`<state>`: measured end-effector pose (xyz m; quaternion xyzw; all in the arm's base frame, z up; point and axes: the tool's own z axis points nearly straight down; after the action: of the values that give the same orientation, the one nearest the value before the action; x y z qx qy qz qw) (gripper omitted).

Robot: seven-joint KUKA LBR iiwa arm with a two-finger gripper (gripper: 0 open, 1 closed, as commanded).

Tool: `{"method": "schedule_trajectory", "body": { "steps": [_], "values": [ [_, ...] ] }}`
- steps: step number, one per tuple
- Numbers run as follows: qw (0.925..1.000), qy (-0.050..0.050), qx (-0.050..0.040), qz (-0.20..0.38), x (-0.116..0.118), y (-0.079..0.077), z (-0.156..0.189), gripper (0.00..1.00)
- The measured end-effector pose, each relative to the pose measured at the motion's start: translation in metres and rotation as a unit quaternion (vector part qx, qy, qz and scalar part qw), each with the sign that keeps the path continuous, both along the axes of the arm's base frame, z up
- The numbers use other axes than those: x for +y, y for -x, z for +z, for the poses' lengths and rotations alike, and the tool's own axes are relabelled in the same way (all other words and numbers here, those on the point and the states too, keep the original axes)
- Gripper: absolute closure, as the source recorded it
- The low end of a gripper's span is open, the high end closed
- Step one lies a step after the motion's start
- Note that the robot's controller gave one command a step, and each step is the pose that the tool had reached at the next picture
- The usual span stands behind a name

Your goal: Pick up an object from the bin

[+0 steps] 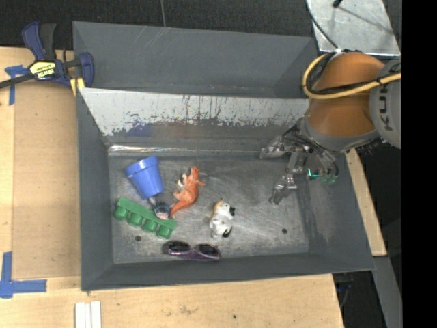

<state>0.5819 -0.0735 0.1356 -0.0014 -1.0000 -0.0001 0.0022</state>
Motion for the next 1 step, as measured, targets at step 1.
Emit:
{"method": "schedule_trajectory", "body": {
  "steps": [1],
  "values": [
    [1.0000,0.000,-0.0040,0.001,0.0002,-0.0020,0.0045,0.00]
  ]
}}
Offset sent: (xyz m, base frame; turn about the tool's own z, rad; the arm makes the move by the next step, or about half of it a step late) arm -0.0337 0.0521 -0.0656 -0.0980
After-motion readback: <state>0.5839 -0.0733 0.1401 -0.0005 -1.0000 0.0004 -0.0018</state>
